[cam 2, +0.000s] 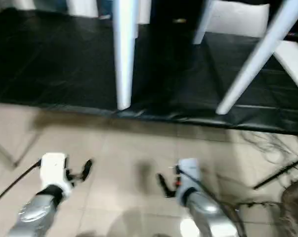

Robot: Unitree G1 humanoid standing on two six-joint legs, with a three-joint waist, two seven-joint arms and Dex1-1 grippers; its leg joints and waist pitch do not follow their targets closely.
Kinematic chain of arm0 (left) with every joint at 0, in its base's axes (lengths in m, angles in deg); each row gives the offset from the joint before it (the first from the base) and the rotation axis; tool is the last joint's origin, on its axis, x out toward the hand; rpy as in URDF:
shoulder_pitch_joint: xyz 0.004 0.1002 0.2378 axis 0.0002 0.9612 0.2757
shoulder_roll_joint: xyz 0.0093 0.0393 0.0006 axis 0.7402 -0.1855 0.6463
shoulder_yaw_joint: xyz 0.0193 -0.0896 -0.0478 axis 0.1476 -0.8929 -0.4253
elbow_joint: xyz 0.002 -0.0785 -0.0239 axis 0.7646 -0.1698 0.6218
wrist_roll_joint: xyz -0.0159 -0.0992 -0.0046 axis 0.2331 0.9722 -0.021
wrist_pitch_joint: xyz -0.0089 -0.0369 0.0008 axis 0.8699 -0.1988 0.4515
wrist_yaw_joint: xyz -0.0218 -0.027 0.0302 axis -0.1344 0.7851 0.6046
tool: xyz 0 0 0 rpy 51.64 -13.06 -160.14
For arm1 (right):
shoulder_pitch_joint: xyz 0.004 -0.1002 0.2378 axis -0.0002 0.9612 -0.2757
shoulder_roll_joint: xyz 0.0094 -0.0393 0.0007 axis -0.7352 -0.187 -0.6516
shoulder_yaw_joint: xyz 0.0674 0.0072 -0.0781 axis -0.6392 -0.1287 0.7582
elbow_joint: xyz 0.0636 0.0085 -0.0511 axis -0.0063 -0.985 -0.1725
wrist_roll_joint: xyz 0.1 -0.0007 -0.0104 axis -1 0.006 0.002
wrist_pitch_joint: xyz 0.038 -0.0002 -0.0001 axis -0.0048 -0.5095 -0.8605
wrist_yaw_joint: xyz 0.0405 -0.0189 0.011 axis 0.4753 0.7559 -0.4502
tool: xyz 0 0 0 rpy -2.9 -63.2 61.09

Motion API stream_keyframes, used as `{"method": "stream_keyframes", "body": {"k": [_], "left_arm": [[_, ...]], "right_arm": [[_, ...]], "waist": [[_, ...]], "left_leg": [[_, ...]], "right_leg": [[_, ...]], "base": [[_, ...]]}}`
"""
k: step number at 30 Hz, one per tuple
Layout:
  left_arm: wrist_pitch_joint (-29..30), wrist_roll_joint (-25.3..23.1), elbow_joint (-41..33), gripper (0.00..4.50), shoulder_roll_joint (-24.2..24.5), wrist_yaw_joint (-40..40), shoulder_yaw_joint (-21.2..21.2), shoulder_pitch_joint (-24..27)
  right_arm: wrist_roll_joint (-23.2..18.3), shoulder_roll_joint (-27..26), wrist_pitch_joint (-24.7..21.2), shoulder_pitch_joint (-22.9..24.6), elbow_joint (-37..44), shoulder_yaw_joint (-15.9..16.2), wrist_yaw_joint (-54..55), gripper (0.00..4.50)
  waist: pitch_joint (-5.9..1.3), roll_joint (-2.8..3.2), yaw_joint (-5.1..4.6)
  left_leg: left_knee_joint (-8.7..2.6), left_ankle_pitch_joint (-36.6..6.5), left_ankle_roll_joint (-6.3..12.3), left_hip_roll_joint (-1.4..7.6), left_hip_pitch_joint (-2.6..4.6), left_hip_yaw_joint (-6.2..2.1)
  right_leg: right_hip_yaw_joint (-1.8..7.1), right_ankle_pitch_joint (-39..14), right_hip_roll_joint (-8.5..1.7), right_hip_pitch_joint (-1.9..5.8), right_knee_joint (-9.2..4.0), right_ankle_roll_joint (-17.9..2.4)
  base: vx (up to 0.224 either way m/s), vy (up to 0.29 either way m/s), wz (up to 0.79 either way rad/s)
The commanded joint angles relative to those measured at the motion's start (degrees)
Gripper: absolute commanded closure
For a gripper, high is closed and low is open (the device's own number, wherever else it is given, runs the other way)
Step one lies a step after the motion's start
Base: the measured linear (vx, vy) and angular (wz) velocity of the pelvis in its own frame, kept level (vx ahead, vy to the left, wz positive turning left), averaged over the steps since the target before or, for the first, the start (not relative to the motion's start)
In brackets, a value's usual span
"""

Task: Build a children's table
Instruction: Flip table

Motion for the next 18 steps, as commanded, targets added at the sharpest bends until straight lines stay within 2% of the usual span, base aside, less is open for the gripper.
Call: {"method": "stream_keyframes", "body": {"k": [1,2,3,4,5,6,7,8,9,10,11,12,13,14,15,16,17,18], "left_arm": [[-1.17,-0.41,3.61,0.0,-0.79,-1.41,1.91,-0.63],[-1.41,-0.79,5.01,0.0,-0.67,-1.34,1.94,-0.84],[-1.41,-0.79,5.01,0.0,-0.67,-1.34,1.94,-0.84],[-1.86,-0.01,10.32,0.0,-0.95,-2.25,1.17,-1.71],[-2.97,-0.09,13.41,0.0,-0.89,-2.59,1.01,-2.35],[-2.94,-0.25,18.07,0.0,-0.73,-2.67,0.84,-3.53],[-2.59,-0.32,20.09,0.0,-0.63,-2.68,0.77,-4.07],[-1.74,-0.28,24.19,0.0,-0.43,-3.07,0.63,-5.14],[-2.16,-0.19,28.42,0.0,-0.24,-3.78,0.26,-6.27],[-2.61,-0.3,30.51,0.0,-0.12,-3.69,-0.05,-6.86],[-3.11,-0.45,32.36,0.0,0.0,-3.52,-0.37,-7.43],[-3.71,-0.64,37.03,0.0,0.47,-3.66,-0.81,-8.81],[-3.75,-0.67,37.23,0.0,0.5,-3.66,-0.8,-8.86],[-4.56,-0.79,41.37,0.0,0.96,-4.41,-0.49,-9.91],[-4.51,-0.61,42.55,0.0,1.03,-5.0,-0.38,-10.18],[-3.81,-0.39,45.92,0.0,1.17,-6.29,-0.31,-11.0],[-3.77,-0.39,46.02,0.0,1.18,-6.31,-0.31,-11.02],[-2.94,-0.26,47.88,0.0,1.23,-6.16,-0.74,-11.41]], "right_arm": [[0.4,0.42,-1.0,-0.67,-5.04,-1.32,0.2,0.04],[0.66,0.39,-1.08,-1.11,-6.67,-0.87,-0.14,0.04],[0.66,0.39,-1.08,-1.11,-6.67,-0.87,-0.14,0.04],[1.34,-0.53,0.88,-2.74,-13.46,-1.13,-0.04,0.04],[1.55,-1.15,1.99,-3.62,-17.16,-1.61,0.19,0.04],[1.79,-2.08,3.59,-4.75,-21.93,-2.46,0.47,0.04],[1.82,-2.46,4.16,-5.18,-23.82,-2.83,0.5,0.04],[1.93,-3.15,5.55,-5.95,-27.86,-3.39,0.21,0.04],[2.12,-3.69,7.09,-6.64,-31.83,-3.74,-0.02,0.04],[2.06,-3.97,7.55,-6.88,-33.42,-4.02,0.1,0.04],[2.0,-4.24,7.9,-7.13,-34.75,-4.3,0.28,0.04],[0.95,-5.02,8.68,-7.53,-37.11,-5.65,-0.31,0.04],[0.97,-5.02,8.68,-7.55,-37.22,-5.65,-0.28,0.04],[1.4,-5.3,8.97,-8.26,-40.11,-5.89,0.23,0.04],[1.39,-5.48,9.1,-8.54,-41.13,-6.22,0.58,0.04],[2.11,-5.85,9.31,-9.89,-44.81,-7.04,2.08,0.04],[2.14,-5.86,9.3,-9.93,-44.93,-7.06,2.14,0.04],[2.43,-5.99,9.22,-10.52,-46.92,-7.61,3.21,0.04]], "waist": [[-2.76,0.38,-0.41],[-3.73,-0.69,2.56],[-3.83,-0.94,2.8],[-4.4,-1.65,3.12],[-4.12,-0.71,3.1],[-4.52,2.24,2.31],[-4.64,2.08,1.52],[-6.22,3.43,0.92],[-6.34,2.86,-1.13],[-5.23,2.19,-0.02],[-5.05,1.35,0.19],[-4.54,0.4,1.46],[-4.35,0.72,2.13],[-3.35,1.43,2.38],[-3.36,1.86,2.3],[-2.84,2.47,1.9],[-2.63,2.41,1.55],[-2.48,2.63,1.65]], "left_leg": [[-2.63,-1.03,21.66,5.95,2.61,-3.61],[7.14,2.3,15.79,-0.35,-9.98,-1.99],[7.19,6.72,12.13,-0.03,-10.98,-2.55],[4.1,15.57,6.0,-0.37,-11.3,-2.21],[1.85,20.82,4.63,-0.6,-10.26,-2.05],[-0.57,27.17,5.29,1.63,-8.37,-2.91],[0.61,30.29,9.3,2.96,-9.18,-3.8],[1.53,39.12,19.04,11.12,-3.18,-8.97],[0.88,51.97,26.2,13.68,-1.44,-12.64],[1.28,45.82,22.34,10.59,-3.59,-10.24],[1.08,37.17,18.61,8.33,-5.78,-8.27],[0.59,19.89,12.18,4.35,-8.72,-4.31],[0.31,12.6,9.28,4.4,-8.28,-3.58],[-2.27,-0.4,4.22,6.14,-6.6,-3.49],[-3.01,-3.49,3.4,6.8,-6.07,-3.5],[-4.46,-11.78,1.27,7.74,-5.45,-3.43],[-4.79,-15.94,-0.41,7.68,-5.21,-3.19],[-5.18,-19.89,-2.85,7.38,-5.69,-2.94]], "right_leg": [[4.28,8.5,-6.52,-1.88,-4.96,-5.14],[13.31,28.07,-12.67,10.96,-6.97,-10.01],[11.83,41.86,-10.95,10.06,-5.05,-9.47],[6.11,65.21,-5.84,8.79,-1.11,-5.26],[3.69,68.57,-3.39,6.64,-0.62,-3.4],[0.73,63.11,-2.12,4.24,-0.52,0.62],[0.37,60.92,-1.21,4.09,0.85,3.74],[2.12,39.93,-4.54,-1.52,2.73,5.1],[5.35,22.8,-7.98,-4.35,1.99,4.36],[6.92,18.49,-8.71,-4.02,-1.18,2.92],[7.13,20.2,-9.05,-1.76,-2.45,2.55],[6.61,26.83,-8.33,2.07,-4.13,2.51],[6.29,25.84,-8.21,2.09,-4.83,1.85],[4.73,12.92,-6.96,1.65,-5.82,-3.96],[4.43,8.42,-6.53,1.41,-5.81,-6.75],[4.17,-1.9,-6.21,0.9,-6.22,-10.79],[4.27,-7.01,-6.16,0.62,-6.52,-11.76],[4.21,-13.49,-6.64,0.85,-7.04,-11.67]], "base": [[0.184,-0.055,0.23],[0.221,-0.038,0.24],[0.136,-0.001,0.04],[0.136,-0.001,0.04],[-0.105,0.014,-0.06],[-0.088,0.005,-0.08],[-0.088,0.005,-0.08],[0.0,0.0,0.0],[-0.02,0.051,0.01],[-0.02,0.051,0.01],[0.0,0.0,0.0],[0.0,0.0,0.0],[0.0,0.0,0.0],[-0.102,0.025,0.07],[-0.118,0.034,0.04],[-0.118,0.034,0.04],[-0.118,0.052,-0.06],[-0.091,0.072,-0.18]]}}
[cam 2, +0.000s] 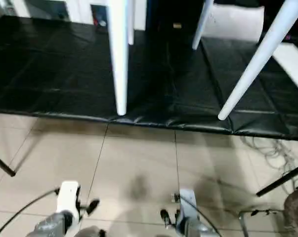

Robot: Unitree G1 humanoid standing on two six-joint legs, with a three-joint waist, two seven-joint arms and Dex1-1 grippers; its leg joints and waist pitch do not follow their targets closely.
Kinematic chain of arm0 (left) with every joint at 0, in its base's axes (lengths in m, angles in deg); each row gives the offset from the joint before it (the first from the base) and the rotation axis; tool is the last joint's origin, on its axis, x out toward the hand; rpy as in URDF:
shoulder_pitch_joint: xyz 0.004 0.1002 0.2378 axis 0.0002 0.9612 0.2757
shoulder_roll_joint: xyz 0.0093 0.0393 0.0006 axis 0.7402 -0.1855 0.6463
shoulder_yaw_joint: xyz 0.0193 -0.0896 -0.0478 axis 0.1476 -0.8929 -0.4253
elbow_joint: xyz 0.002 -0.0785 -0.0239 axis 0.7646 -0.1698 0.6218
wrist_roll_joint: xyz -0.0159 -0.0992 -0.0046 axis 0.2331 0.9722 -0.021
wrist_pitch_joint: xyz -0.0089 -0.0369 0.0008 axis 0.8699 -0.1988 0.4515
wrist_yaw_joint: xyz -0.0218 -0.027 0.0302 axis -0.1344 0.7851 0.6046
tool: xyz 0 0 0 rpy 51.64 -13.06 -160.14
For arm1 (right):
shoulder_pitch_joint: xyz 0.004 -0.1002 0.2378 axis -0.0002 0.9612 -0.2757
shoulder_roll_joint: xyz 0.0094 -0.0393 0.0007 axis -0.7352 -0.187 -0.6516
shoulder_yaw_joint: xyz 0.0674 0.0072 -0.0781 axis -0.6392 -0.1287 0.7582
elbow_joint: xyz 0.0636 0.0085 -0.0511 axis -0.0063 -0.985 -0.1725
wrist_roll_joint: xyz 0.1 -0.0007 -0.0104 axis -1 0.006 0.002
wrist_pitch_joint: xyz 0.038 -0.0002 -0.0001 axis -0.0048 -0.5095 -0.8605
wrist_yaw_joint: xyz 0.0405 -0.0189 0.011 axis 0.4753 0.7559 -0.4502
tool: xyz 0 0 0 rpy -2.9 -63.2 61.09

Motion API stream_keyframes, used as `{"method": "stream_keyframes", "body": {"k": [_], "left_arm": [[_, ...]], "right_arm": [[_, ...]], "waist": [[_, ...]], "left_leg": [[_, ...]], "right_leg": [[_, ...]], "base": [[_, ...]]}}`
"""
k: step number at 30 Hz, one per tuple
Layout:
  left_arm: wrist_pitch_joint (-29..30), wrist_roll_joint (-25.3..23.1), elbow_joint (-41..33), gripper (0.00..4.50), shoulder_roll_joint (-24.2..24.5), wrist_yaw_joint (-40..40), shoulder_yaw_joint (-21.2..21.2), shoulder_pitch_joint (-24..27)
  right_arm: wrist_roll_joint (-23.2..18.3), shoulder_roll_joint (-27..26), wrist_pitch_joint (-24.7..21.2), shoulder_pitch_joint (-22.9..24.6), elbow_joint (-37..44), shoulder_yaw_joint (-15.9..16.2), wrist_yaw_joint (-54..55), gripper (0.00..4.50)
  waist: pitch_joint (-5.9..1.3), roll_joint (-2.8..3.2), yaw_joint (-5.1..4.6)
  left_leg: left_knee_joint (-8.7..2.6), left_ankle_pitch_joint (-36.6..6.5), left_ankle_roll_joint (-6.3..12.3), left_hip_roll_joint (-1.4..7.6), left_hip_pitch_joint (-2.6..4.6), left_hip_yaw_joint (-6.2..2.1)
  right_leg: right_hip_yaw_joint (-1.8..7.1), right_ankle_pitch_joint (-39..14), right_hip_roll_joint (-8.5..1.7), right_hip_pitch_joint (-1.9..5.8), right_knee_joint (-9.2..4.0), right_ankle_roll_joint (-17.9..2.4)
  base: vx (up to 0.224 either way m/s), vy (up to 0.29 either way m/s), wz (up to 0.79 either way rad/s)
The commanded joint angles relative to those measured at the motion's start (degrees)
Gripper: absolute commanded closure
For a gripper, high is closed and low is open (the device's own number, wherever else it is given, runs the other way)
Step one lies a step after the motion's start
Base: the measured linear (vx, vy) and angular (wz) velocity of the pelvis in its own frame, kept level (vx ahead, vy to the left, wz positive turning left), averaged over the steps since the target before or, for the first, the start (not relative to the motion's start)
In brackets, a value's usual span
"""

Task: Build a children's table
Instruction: Flip table

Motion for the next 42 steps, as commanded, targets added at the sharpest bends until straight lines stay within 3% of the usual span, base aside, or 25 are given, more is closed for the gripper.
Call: {"method": "stream_keyframes", "body": {"k": [1,2,4,7,11,12,14,15,16,18,22,24,27,35,42], "left_arm": [[0.82,0.22,1.52,0.0,-0.08,-0.37,-0.05,-0.36],[1.06,0.11,4.13,0.0,-0.06,0.81,-0.87,-1.18],[0.67,0.0,6.7,0.0,-0.12,1.34,-1.47,-2.07],[1.64,0.28,9.01,0.0,-0.42,2.01,-2.08,-2.55],[0.03,0.39,12.96,0.0,-0.83,2.66,-2.51,-3.62],[-0.17,0.13,13.33,0.0,-0.88,2.79,-2.28,-3.74],[-0.75,-0.73,14.95,0.0,-1.25,2.96,-1.85,-4.58],[-0.75,-0.73,14.95,0.0,-1.25,2.96,-1.85,-4.58],[-0.75,-0.73,14.95,0.0,-1.25,2.96,-1.85,-4.58],[-0.75,-0.73,14.95,0.0,-1.25,2.96,-1.85,-4.58],[-0.75,-0.73,14.95,0.0,-1.25,2.96,-1.85,-4.58],[-0.75,-0.73,14.95,0.0,-1.25,2.96,-1.85,-4.58],[-0.75,-0.73,14.95,0.0,-1.25,2.96,-1.85,-4.58],[-0.75,-0.73,14.95,0.0,-1.25,2.96,-1.85,-4.58],[-0.75,-0.73,14.95,0.0,-1.25,2.96,-1.85,-4.58]], "right_arm": [[0.27,0.25,0.41,-0.55,-1.64,-0.94,1.22,0.04],[0.35,0.17,1.07,-1.36,-4.76,-1.34,1.71,0.04],[0.58,0.15,0.88,-2.28,-7.68,-1.35,0.84,0.04],[1.69,0.02,-0.22,-2.61,-9.75,-0.86,0.8,0.04],[3.02,-0.54,0.62,-3.12,-11.86,-1.06,1.65,0.04],[3.44,-0.57,0.65,-3.22,-12.15,-0.84,1.76,0.04],[4.4,-0.79,1.36,-3.77,-13.8,-0.25,2.13,0.04],[4.4,-0.79,1.36,-3.77,-13.8,-0.25,2.13,0.04],[4.4,-0.79,1.36,-3.77,-13.8,-0.25,2.13,0.04],[4.4,-0.79,1.36,-3.77,-13.8,-0.25,2.13,0.04],[4.4,-0.79,1.36,-3.77,-13.8,-0.25,2.13,0.04],[4.4,-0.79,1.36,-3.77,-13.8,-0.25,2.13,0.04],[4.4,-0.79,1.36,-3.77,-13.8,-0.25,2.13,0.04],[4.4,-0.79,1.36,-3.77,-13.8,-0.25,2.13,0.04],[4.4,-0.79,1.36,-3.77,-13.8,-0.25,2.13,0.04]], "waist": [[-1.32,0.68,-0.11],[-1.29,0.93,0.13],[-1.38,0.78,0.6],[-1.74,0.68,0.9],[-2.75,0.54,1.12],[-3.47,0.51,1.14],[-3.84,0.51,1.21],[-4.26,0.43,1.29],[-4.21,0.28,1.47],[-4.0,0.25,1.8],[-3.63,0.44,2.05],[-3.58,0.49,1.98],[-3.59,0.4,2.02],[-3.75,0.34,2.05],[-3.56,0.44,2.0]], "left_leg": [[-5.91,-26.62,-3.84,5.61,0.9,-2.8],[-5.95,-26.97,-4.05,5.61,0.99,-2.82],[-5.55,-26.58,-3.71,5.85,1.7,-2.41],[-5.88,-23.96,-2.72,6.18,1.49,-1.95],[-5.78,-17.71,-0.19,6.26,0.84,-1.15],[-5.63,-14.93,0.83,6.32,0.79,-0.97],[-5.37,-12.94,2.2,6.34,0.81,-0.78],[-4.98,-10.28,3.68,6.26,0.69,-0.6],[-4.73,-9.31,5.08,6.26,0.6,-0.36],[-4.68,-10.85,5.66,6.31,0.6,-0.16],[-5.33,-16.22,2.34,6.67,0.95,-0.23],[-5.52,-18.06,1.05,6.66,1.04,-0.3],[-5.51,-18.27,0.4,6.59,0.98,-0.27],[-5.37,-15.31,2.06,6.56,0.79,-0.12],[-5.61,-17.77,1.04,6.67,0.97,-0.24]], "right_leg": [[3.09,-16.25,-8.19,0.26,-7.03,-12.3],[3.01,-17.11,-8.35,0.12,-7.28,-11.77],[3.16,-18.42,-9.33,-0.6,-8.12,-11.35],[2.87,-14.19,-9.02,-0.56,-7.76,-11.75],[2.58,-5.23,-9.16,-0.07,-6.87,-12.01],[2.35,1.65,-8.87,-0.01,-6.13,-12.16],[2.28,6.35,-8.9,0.01,-5.69,-12.55],[2.15,10.59,-8.93,0.1,-5.39,-12.87],[2.2,12.77,-9.16,-0.06,-5.37,-13.13],[2.28,10.2,-9.5,-0.14,-5.81,-13.21],[2.35,0.19,-9.15,-0.51,-6.47,-12.8],[2.43,-2.09,-9.08,-0.66,-6.6,-12.54],[2.64,-2.85,-9.31,-0.68,-6.78,-12.24],[2.53,1.58,-9.16,-0.6,-6.46,-12.34],[2.57,-1.99,-9.11,-0.85,-6.73,-12.12]], "base": [[-0.091,0.072,-0.18],[-0.068,0.075,-0.15],[-0.05,0.06,-0.04],[-0.01,0.017,-0.01],[0.0,0.0,0.0],[0.0,0.0,0.0],[0.0,0.0,0.0],[0.0,0.0,0.0],[0.0,0.0,0.0],[0.0,0.0,0.0],[0.0,0.0,0.0],[0.0,0.0,0.0],[0.0,0.0,0.0],[0.0,0.0,0.0],[0.0,0.0,0.0]]}}
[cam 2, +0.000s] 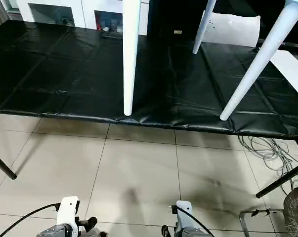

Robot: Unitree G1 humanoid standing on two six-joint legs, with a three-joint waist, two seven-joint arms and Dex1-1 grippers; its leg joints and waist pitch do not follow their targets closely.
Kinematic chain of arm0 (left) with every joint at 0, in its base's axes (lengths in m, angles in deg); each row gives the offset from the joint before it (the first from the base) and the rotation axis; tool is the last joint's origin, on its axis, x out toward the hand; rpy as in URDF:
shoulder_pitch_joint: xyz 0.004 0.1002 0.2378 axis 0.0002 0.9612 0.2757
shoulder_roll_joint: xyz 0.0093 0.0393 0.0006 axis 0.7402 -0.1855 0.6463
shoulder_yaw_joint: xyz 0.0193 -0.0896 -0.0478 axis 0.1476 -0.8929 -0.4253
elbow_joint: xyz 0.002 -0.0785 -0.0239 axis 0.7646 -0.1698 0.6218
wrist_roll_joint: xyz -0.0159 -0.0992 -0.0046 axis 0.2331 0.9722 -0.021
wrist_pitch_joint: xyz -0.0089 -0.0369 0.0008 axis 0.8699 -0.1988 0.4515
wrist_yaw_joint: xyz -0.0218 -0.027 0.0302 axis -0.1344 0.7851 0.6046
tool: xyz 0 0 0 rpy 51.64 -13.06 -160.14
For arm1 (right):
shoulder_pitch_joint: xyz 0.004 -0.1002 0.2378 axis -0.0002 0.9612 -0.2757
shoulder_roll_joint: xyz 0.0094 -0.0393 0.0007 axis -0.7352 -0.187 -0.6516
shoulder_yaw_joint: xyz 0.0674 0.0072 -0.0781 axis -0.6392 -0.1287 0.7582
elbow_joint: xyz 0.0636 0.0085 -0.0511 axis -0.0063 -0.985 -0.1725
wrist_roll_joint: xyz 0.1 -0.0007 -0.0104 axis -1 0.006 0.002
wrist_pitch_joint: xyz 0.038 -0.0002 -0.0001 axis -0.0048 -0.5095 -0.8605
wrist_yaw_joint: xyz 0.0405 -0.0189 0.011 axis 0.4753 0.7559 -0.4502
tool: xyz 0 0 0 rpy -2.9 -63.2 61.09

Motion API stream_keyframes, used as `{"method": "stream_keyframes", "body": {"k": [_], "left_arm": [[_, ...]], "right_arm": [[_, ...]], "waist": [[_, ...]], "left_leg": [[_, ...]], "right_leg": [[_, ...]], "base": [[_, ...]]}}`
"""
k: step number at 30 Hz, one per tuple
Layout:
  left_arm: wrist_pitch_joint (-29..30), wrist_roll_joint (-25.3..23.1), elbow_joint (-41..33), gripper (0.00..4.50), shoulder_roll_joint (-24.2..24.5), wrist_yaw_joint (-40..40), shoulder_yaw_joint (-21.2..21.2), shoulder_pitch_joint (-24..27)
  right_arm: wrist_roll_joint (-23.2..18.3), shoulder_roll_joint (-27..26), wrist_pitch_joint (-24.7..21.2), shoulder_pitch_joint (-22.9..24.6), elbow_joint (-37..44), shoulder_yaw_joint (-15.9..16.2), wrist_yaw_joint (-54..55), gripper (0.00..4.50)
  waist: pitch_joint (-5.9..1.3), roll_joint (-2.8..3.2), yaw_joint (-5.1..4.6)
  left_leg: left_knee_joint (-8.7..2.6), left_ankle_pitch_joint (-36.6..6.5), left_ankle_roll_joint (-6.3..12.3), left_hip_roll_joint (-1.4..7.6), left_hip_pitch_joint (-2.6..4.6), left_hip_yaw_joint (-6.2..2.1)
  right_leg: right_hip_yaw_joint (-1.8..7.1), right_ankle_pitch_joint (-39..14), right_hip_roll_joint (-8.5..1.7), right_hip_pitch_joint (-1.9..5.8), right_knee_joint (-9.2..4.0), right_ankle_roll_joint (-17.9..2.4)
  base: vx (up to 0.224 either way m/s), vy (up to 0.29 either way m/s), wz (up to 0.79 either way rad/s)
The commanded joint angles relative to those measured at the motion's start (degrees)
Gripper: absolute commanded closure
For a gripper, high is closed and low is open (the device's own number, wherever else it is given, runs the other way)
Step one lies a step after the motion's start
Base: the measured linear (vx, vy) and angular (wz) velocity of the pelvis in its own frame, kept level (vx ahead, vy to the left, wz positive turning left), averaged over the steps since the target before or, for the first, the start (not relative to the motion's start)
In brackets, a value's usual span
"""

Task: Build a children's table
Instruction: Flip table

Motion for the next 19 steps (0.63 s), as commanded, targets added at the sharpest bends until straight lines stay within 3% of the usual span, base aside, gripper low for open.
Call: {"method": "stream_keyframes", "body": {"k": [1,12,19], "left_arm": [[0.33,-0.18,0.99,0.0,-0.28,0.29,0.41,0.3],[0.33,-0.18,0.99,0.0,-0.28,0.29,0.41,0.3],[0.33,-0.18,0.99,0.0,-0.28,0.29,0.41,0.3]], "right_arm": [[0.34,0.14,0.21,0.06,0.07,0.02,0.02,0.04],[0.34,0.14,0.21,0.06,0.07,0.02,0.02,0.04],[0.34,0.14,0.21,0.06,0.07,0.02,0.02,0.04]], "waist": [[-2.25,0.58,0.23],[-2.23,0.57,0.24],[-2.09,0.57,0.22]], "left_leg": [[-5.54,-18.53,-0.7,6.29,1.41,-2.85],[-5.54,-18.03,-0.51,6.3,1.34,-2.8],[-5.7,-19.39,-1.05,6.34,1.37,-2.89]], "right_leg": [[3.35,-3.96,-7.27,-0.35,-5.66,-13.21],[3.44,-3.55,-7.35,-0.44,-5.74,-13.13],[3.52,-5.99,-7.37,-0.61,-5.97,-12.77]], "base": [[0.0,0.0,0.0],[0.0,0.0,0.0],[0.0,0.0,0.0]]}}
